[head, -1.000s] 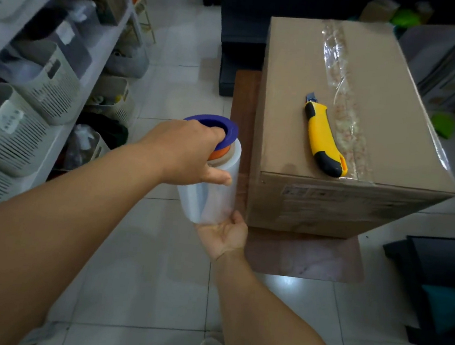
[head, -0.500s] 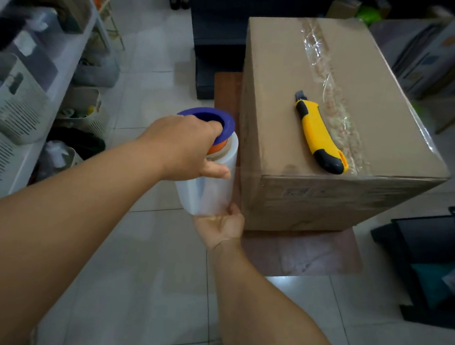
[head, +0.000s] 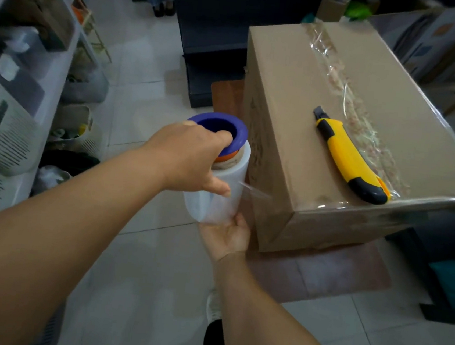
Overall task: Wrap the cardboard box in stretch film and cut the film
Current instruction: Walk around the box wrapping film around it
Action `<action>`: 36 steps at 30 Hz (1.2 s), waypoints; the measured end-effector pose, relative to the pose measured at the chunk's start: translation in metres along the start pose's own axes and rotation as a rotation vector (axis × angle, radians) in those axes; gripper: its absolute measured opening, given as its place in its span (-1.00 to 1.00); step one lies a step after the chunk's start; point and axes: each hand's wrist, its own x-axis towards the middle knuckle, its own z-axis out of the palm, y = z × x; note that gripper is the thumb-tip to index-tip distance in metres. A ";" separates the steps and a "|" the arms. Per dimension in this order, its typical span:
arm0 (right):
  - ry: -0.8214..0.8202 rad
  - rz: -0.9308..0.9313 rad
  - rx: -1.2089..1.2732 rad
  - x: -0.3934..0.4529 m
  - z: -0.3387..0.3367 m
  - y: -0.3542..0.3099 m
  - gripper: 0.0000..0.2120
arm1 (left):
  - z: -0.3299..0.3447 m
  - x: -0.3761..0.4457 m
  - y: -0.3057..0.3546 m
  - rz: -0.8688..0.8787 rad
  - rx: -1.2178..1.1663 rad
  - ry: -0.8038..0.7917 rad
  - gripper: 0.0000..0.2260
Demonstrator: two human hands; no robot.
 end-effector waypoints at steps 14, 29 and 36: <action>-0.065 -0.091 0.067 0.054 0.032 0.025 -0.55 | 0.000 0.058 -0.069 0.220 0.032 -0.015 -0.51; -0.106 -0.369 0.242 0.094 0.081 0.041 -0.47 | -0.012 0.115 -0.113 0.539 0.056 0.034 -0.47; -0.093 -0.431 0.262 0.114 0.096 0.051 -0.42 | -0.013 0.131 -0.137 0.596 0.045 0.044 -0.48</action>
